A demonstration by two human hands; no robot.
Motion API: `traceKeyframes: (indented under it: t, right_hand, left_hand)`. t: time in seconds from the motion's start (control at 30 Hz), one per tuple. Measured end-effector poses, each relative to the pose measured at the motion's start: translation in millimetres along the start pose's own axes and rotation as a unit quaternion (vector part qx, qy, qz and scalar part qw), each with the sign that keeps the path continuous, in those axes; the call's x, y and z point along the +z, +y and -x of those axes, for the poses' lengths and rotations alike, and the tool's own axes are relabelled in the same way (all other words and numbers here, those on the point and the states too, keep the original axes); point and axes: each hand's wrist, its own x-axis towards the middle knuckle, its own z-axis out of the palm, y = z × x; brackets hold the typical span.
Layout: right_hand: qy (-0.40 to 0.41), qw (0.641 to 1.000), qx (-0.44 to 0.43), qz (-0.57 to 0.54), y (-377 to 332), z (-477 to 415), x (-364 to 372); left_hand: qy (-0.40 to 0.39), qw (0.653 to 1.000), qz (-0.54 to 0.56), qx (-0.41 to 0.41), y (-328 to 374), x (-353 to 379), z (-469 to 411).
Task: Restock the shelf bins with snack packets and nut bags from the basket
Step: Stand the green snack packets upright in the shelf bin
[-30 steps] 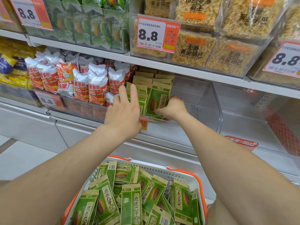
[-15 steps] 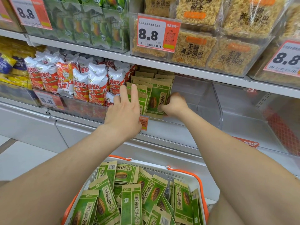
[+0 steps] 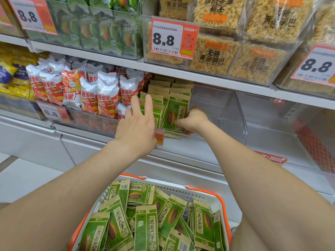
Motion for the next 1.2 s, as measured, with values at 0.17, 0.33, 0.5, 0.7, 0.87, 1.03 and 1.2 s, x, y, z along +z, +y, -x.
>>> traceKeyframes:
  t: [0.17,0.33,0.5,0.7,0.87,1.03,1.2]
  right_hand:
    - [-0.006,1.000,0.006,0.004,-1,1,3]
    - [-0.008,0.999,0.031,0.009,-1,1,2]
    - [-0.020,0.997,0.065,-0.045,1,-1,-3]
    - [0.082,0.990,-0.020,0.114,7,15,-8]
    - [0.142,0.959,-0.198,0.144,-4,56,-9]
    - [-0.001,0.937,-0.263,0.231,9,111,-5]
    - [-0.241,0.873,-0.186,0.382,65,134,23]
  left_hand:
    - [-0.005,1.000,-0.002,-0.003,2,-2,0]
    - [-0.005,1.000,0.001,-0.001,2,-2,0]
    - [0.017,0.999,-0.039,-0.014,5,-4,5]
    - [0.167,0.979,-0.054,0.108,15,-7,13]
    - [0.053,0.988,0.012,0.146,29,-7,27]
    - [-0.215,0.965,-0.038,0.149,36,15,42]
    - [-0.377,0.902,-0.099,0.186,52,36,56]
